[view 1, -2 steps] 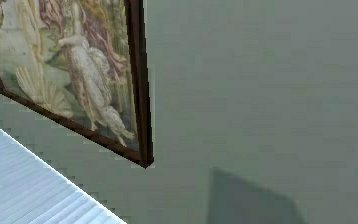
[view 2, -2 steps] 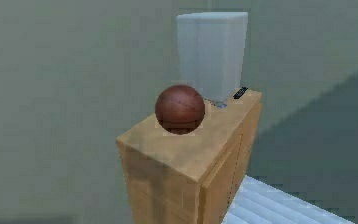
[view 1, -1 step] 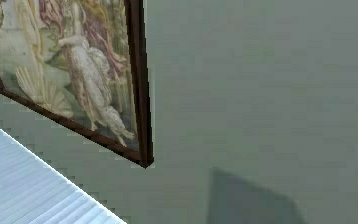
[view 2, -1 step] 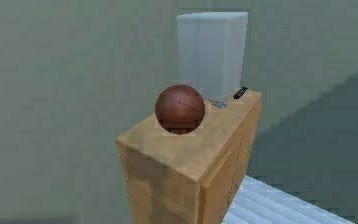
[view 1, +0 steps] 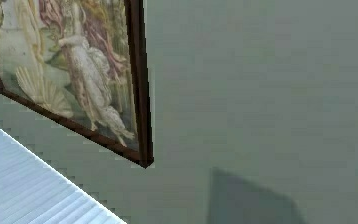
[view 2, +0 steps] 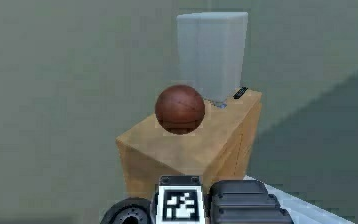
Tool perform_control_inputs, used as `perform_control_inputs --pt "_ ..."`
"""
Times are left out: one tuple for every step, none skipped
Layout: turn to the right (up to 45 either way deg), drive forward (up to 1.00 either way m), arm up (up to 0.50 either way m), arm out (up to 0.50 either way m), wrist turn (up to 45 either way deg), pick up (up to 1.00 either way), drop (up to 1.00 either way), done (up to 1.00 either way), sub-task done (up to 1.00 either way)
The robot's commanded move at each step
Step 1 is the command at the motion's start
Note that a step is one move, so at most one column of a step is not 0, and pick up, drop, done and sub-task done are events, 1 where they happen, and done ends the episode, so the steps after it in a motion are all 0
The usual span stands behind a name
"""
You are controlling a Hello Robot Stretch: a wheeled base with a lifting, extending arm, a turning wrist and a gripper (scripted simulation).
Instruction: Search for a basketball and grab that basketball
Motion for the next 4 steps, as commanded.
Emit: perform_control_inputs --pt "0.0 0.00 0.00 0.42 0.0 0.00 0.00 0.00 0.00" --pt "0.0 0.00 0.00 0.00 45.0 0.00 0.00 0.00 0.00" --pt "0.0 0.00 0.00 0.00 45.0 0.00 0.00 0.00 0.00" --pt "0.0 0.00 0.00 0.00 45.0 0.00 0.00 0.00 0.00"
